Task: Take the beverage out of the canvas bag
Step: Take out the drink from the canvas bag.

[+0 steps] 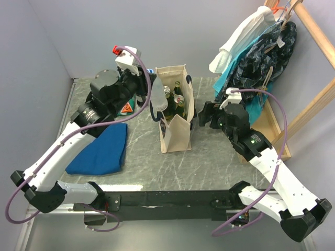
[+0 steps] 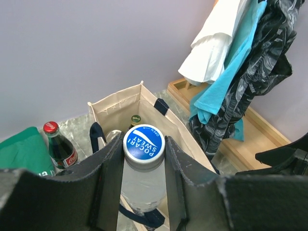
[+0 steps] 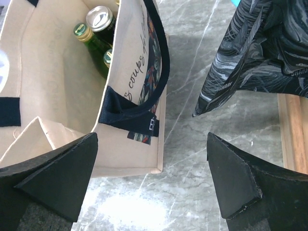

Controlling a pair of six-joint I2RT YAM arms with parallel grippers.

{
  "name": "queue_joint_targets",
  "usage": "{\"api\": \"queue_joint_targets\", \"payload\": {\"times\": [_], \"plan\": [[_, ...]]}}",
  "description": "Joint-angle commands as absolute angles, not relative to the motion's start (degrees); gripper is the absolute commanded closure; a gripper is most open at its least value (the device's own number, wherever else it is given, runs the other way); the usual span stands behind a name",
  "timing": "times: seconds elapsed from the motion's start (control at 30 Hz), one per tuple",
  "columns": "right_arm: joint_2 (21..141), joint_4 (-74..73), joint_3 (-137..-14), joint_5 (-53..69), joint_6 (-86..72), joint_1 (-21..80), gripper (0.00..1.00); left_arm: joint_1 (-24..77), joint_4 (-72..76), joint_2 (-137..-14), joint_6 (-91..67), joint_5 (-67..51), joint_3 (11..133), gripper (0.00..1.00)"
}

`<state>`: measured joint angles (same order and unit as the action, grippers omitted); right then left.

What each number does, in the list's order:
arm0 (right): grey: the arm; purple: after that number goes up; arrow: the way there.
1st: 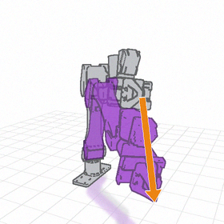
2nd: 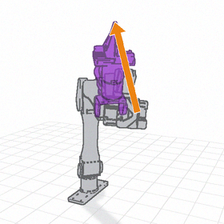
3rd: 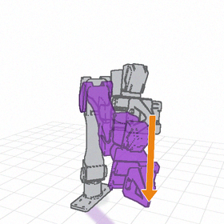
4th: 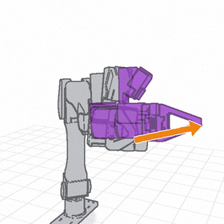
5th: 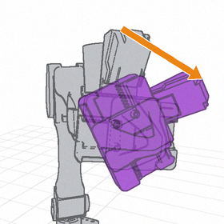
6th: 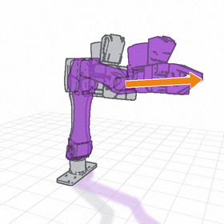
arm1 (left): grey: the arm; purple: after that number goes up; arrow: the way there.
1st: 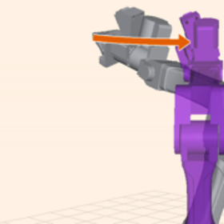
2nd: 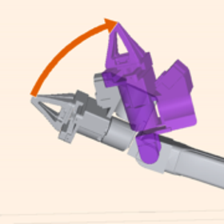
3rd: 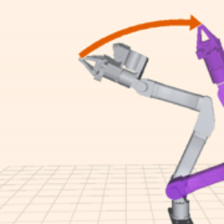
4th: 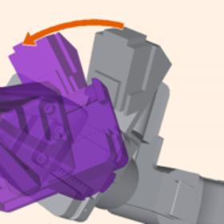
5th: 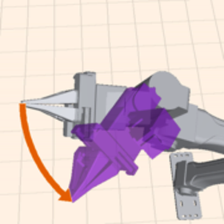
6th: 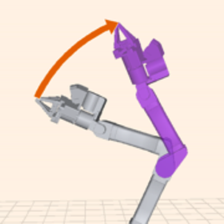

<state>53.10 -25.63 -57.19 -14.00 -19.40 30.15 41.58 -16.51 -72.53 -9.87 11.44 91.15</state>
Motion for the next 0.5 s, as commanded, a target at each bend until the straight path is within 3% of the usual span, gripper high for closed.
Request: {"api": "queue_joint_targets", "payload": {"times": [0.0, 0.47], "plan": [[51.9, -22.9, -57.4, -15.4, -18.5, 30.3, 0.00, 41.6, -2.6, -67.0, -9.8, 12.3, 91.8, 0.99], [52.6, -22.9, -57.6, -15.5, -18.9, 30.3, 0.00, 41.6, -4.6, -65.2, -7.6, 18.7, 89.6, 0.99]]}}
